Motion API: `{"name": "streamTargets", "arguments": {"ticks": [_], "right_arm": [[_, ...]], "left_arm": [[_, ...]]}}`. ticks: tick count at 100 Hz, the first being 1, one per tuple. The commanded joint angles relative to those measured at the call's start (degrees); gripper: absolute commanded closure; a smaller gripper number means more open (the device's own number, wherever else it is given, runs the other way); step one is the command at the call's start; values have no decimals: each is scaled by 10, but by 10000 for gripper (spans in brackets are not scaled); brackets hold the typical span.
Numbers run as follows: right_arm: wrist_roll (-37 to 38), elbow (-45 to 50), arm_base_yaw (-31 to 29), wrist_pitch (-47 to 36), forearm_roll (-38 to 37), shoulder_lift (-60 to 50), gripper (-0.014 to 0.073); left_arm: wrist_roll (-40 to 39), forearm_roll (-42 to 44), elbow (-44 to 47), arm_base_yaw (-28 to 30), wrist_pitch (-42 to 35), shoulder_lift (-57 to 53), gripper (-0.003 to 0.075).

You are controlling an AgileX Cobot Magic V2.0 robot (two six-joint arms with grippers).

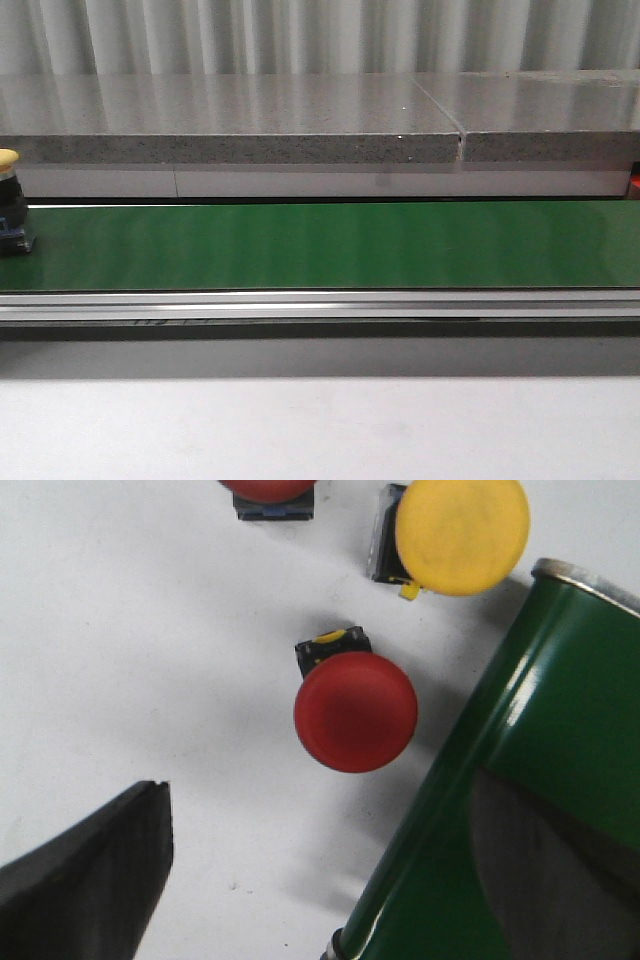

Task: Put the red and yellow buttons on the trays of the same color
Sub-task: 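Set the yellow button on the green belt and open the left gripper, then lower the left gripper onto a red push button and grasp it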

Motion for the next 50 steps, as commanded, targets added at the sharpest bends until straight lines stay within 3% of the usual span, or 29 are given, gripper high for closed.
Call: {"name": "streamTargets", "arguments": {"ticks": [1,50], "right_arm": [[-5,-14,-1,-43,6,4,665],[-5,-14,-1,-43,6,4,665]], "left_arm": [[-7,-3,-16,1,-15,-21,135],[-7,-3,-16,1,-37,18,135]]}}
